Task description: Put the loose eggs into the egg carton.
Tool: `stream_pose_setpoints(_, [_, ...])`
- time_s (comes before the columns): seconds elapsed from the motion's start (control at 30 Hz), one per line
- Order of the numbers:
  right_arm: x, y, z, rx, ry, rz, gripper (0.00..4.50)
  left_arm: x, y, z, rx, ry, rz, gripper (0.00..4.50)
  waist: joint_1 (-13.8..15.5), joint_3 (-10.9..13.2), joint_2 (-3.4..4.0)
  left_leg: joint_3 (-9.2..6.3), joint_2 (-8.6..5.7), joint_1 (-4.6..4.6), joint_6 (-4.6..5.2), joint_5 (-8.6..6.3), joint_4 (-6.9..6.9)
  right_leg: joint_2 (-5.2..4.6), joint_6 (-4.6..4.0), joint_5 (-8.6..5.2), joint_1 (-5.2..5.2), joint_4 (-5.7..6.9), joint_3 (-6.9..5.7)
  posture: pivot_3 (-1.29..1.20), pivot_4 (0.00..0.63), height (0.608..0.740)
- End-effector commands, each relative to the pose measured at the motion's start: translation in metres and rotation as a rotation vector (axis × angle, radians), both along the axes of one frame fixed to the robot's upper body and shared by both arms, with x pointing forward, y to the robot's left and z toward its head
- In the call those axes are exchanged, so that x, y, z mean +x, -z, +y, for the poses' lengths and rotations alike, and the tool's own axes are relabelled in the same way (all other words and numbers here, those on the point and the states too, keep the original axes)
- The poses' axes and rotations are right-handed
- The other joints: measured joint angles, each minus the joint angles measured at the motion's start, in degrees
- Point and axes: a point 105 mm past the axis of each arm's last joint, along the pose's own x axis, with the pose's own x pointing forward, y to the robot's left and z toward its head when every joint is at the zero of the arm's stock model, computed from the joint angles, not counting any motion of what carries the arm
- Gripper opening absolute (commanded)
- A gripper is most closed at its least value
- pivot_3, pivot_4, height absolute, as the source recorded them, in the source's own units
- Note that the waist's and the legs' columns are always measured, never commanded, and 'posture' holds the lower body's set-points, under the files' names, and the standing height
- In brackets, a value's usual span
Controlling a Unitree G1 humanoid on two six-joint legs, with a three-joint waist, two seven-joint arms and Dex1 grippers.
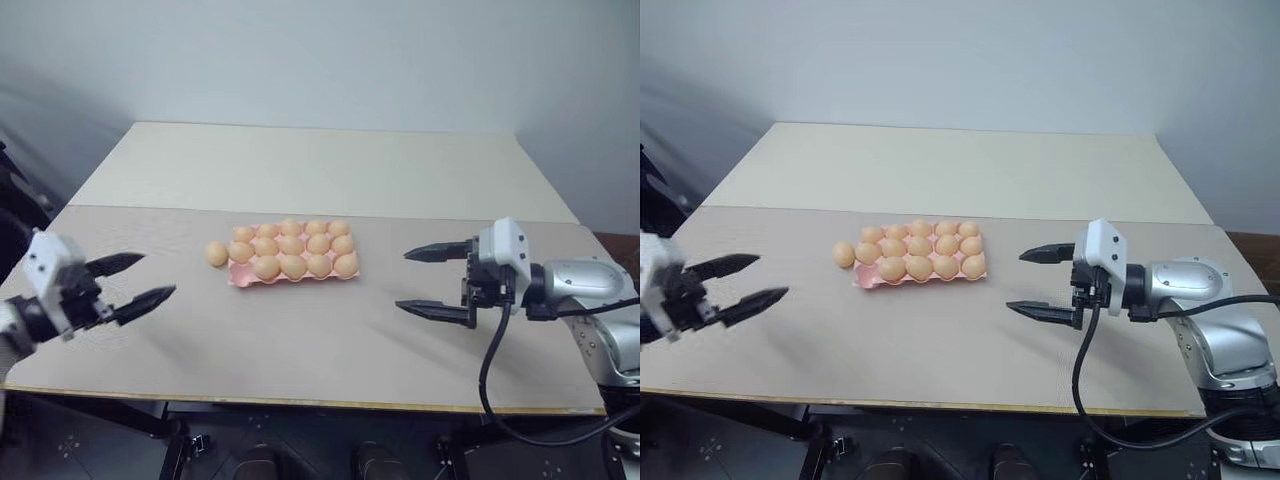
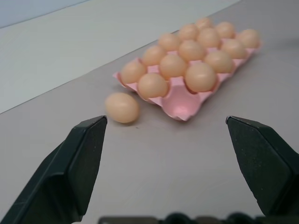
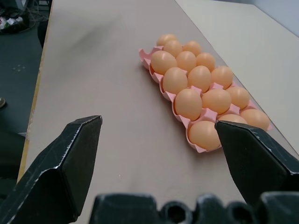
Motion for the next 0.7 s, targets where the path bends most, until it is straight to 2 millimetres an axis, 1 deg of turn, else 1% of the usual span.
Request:
stream_pose_setpoints(0.03, [-0.004,-0.012,0.001,0.002,-0.01,-0.067,4.5,0.038,0.009,-0.001,-0.027,-0.12,0.003,4.44,0.03,0.0,-0.01,0.0,-0.01,0.0,0.0,0.0,0.0,0.0,0.0,0.0,0.0,0.0,0.0,0.0,0.15,0.74])
stream_pose_setpoints(0.1, [-0.005,-0.012,0.0,0.001,-0.005,-0.072,4.5,0.056,0.011,-0.006,-0.052,-0.161,0.005,4.44,0.07,0.0,-0.01,-0.02,-0.02,-0.07,0.0,0.0,0.0,0.0,0.0,0.0,-0.04,-0.02,0.0,0.0,0.15,0.74])
stream_pose_setpoints(0.27, [-0.009,-0.012,-0.001,0.008,0.01,-0.082,4.5,0.087,0.02,-0.015,-0.09,-0.235,0.036,4.44,-0.44,0.0,-0.01,-0.05,-0.03,-0.12,0.0,0.0,0.08,0.0,0.01,0.01,-0.06,0.02,0.01,0.0,0.15,0.74])
stream_pose_setpoints(0.37, [-0.01,-0.012,-0.001,0.012,0.024,-0.087,4.5,0.1,0.027,-0.018,-0.093,-0.285,0.064,4.44,-0.42,0.0,-0.01,-0.07,-0.04,-0.08,0.0,0.0,0.08,0.0,0.01,0.01,-0.03,0.06,0.0,0.0,0.15,0.74])
stream_pose_setpoints(0.47, [-0.012,-0.012,-0.001,0.015,0.031,-0.091,4.5,0.109,0.027,-0.018,-0.115,-0.324,0.074,4.44,-0.47,0.0,-0.01,-0.07,-0.04,-0.1,0.0,0.0,0.1,0.0,0.01,0.01,-0.02,0.05,0.01,0.0,0.15,0.74])
stream_pose_setpoints(0.53, [-0.013,-0.012,-0.002,0.015,0.034,-0.092,4.5,0.111,0.028,-0.016,-0.121,-0.341,0.087,4.44,-0.48,0.0,-0.01,-0.09,-0.04,-0.12,0.0,0.0,0.1,0.0,0.01,0.01,-0.05,0.05,0.0,0.0,0.15,0.74])
stream_pose_setpoints(0.7, [-0.013,-0.011,-0.002,0.013,0.04,-0.094,4.5,0.114,0.042,-0.016,-0.105,-0.356,0.134,4.44,-0.4,0.0,-0.02,-0.09,-0.05,-0.08,0.0,0.0,0.11,0.0,0.01,0.01,-0.02,0.07,0.0,0.0,0.15,0.74])
